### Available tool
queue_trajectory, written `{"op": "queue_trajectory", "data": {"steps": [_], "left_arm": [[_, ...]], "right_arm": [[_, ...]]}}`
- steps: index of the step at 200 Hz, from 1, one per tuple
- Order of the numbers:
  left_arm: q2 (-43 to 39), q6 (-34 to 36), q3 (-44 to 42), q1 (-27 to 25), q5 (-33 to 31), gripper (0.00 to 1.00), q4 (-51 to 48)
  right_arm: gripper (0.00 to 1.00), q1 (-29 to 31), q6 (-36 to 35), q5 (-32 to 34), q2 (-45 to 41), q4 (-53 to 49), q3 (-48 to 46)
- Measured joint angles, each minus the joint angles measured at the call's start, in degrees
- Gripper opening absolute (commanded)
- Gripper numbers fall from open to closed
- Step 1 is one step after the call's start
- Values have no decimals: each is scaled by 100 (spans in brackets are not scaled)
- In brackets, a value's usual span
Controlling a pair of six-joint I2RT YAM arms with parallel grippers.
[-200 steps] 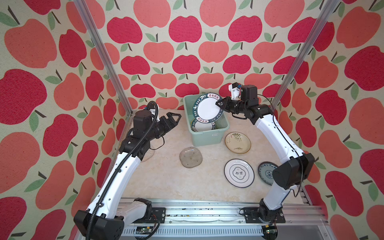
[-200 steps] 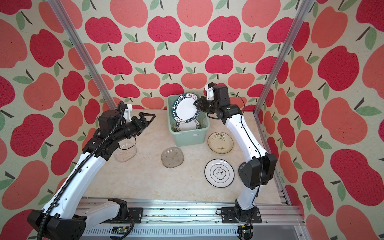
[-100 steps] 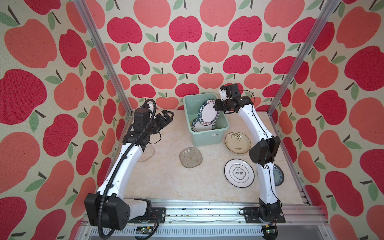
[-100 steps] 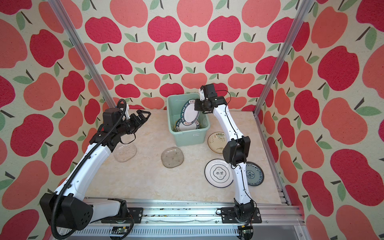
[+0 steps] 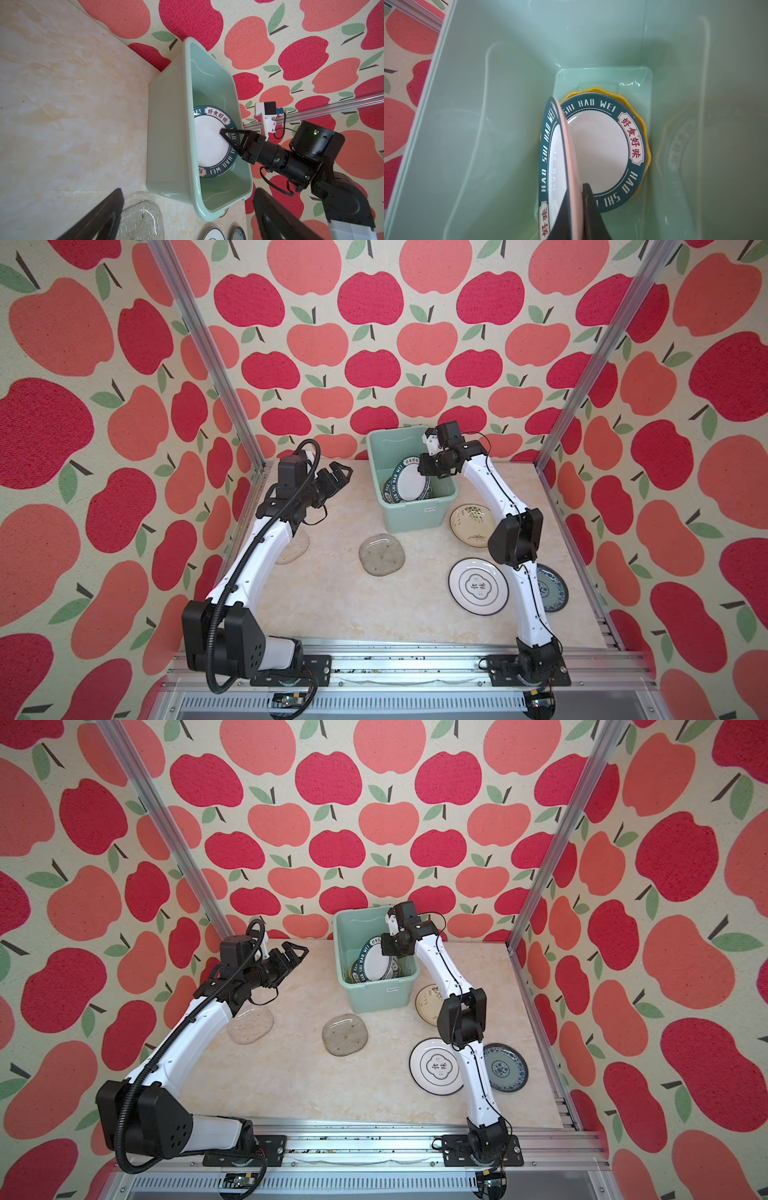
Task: Place the plates into the plastic bin on the countertop
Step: 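Carry the upright plate into the bin with the right gripper, then lower the plate onto the stack and open the right gripper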
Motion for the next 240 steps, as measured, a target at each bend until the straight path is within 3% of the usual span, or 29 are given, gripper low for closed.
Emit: {"op": "queue_trajectory", "data": {"steps": [196, 240], "left_arm": [[96, -4, 0, 44, 55, 99, -103], [280, -7, 2, 44, 92, 99, -111]], "right_arm": [[31, -55, -63, -168, 101, 308, -542], [32, -42, -116, -44, 101, 551, -839]]}}
